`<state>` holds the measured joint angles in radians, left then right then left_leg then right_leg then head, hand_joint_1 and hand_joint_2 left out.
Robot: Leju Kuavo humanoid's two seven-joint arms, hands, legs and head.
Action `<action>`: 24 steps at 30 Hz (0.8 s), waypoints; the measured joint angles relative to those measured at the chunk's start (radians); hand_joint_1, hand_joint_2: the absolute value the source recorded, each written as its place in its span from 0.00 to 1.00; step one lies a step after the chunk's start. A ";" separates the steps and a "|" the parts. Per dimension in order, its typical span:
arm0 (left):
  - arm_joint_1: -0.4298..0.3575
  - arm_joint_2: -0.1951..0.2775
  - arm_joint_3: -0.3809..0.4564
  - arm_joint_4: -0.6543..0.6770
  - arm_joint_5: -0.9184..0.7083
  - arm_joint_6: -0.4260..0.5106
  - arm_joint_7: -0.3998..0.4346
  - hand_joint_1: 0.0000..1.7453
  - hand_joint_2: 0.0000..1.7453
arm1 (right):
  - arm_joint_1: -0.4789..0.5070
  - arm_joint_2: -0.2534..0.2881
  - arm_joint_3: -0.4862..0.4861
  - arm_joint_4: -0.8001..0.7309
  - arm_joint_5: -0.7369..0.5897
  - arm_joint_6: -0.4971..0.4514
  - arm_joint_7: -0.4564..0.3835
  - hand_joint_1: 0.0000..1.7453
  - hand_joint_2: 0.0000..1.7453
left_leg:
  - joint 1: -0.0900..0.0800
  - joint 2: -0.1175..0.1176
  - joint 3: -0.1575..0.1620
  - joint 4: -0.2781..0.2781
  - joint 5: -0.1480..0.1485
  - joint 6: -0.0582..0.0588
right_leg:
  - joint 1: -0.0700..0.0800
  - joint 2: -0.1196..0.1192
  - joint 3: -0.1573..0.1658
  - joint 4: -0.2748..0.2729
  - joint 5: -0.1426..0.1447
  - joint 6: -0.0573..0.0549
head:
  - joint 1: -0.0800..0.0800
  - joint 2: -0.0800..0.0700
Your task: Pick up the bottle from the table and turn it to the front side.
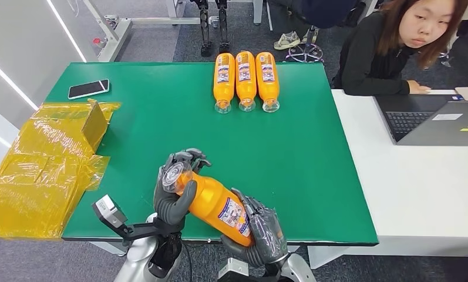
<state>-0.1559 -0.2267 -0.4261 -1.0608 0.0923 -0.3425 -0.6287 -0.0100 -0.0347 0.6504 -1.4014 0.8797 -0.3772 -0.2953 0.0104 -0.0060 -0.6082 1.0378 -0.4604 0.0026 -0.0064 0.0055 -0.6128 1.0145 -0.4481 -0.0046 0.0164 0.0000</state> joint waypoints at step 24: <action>0.020 0.000 0.002 -0.025 -0.028 0.024 -0.002 1.00 1.00 | 0.026 0.003 0.002 0.006 0.019 -0.073 -0.021 0.00 1.00 | 0.000 0.000 0.000 0.000 0.000 0.000 | 0.000 0.000 0.000 0.000 0.000 0.000 | 0.000 0.000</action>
<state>-0.1357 -0.2266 -0.4245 -1.0861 0.0642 -0.3180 -0.6305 0.0163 -0.0317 0.6527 -1.3954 0.8989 -0.4503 -0.3162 0.0104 -0.0060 -0.6082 1.0378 -0.4605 0.0025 -0.0064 0.0055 -0.6128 1.0144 -0.4482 -0.0046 0.0165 0.0000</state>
